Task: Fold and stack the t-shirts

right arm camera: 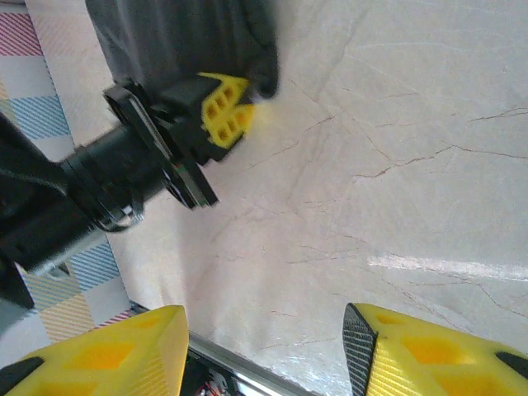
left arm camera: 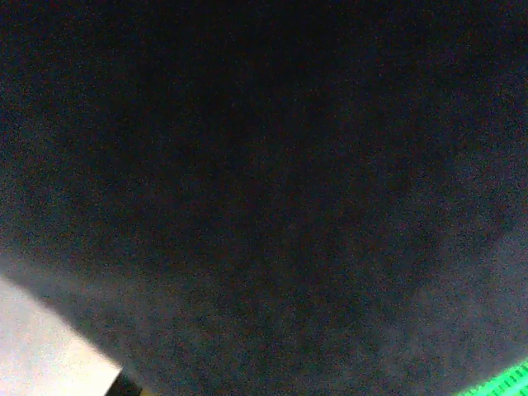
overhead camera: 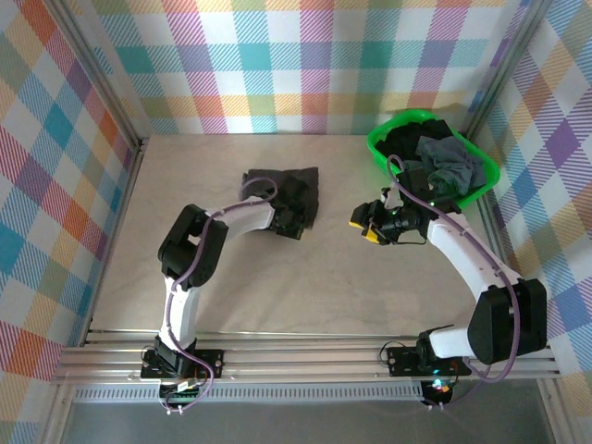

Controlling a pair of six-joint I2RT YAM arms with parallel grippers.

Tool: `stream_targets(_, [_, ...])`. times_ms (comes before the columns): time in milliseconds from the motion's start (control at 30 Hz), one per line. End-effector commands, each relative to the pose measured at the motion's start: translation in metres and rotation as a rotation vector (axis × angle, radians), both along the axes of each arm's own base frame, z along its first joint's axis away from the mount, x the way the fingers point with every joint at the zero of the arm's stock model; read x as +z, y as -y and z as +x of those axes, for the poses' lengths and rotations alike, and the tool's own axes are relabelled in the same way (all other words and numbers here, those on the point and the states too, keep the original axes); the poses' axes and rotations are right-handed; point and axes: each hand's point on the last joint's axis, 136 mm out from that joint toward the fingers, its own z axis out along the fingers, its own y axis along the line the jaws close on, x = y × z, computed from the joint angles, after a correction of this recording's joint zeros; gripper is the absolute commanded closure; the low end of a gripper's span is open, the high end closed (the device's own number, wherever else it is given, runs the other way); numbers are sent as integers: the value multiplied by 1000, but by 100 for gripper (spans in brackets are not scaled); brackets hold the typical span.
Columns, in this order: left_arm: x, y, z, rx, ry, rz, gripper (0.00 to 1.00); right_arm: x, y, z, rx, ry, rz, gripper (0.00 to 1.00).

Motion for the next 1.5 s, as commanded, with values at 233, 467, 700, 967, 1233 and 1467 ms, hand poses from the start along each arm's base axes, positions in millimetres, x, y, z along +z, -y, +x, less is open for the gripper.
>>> stream_targets(233, [-6, -165, 76, 3, 80, 156, 100, 3, -6, 8, 9, -4, 31, 48])
stream_targets(467, [-15, -247, 115, -48, 96, 179, 100, 0, -9, 14, 15, -16, 38, 48])
stream_targets(700, [-23, -306, 129, -78, 73, 249, 100, 0, -10, 18, 19, -18, 37, 48])
stream_targets(967, [18, -303, 142, -97, 196, 253, 42, 37, -20, 29, 47, 153, 130, 46])
stream_targets(1233, [142, -284, 79, -118, 403, 338, 0, 118, -21, 44, 2, 444, 228, 36])
stream_targets(1467, [178, -300, -18, -78, 419, 460, 0, 157, -18, 48, -10, 518, 224, 0])
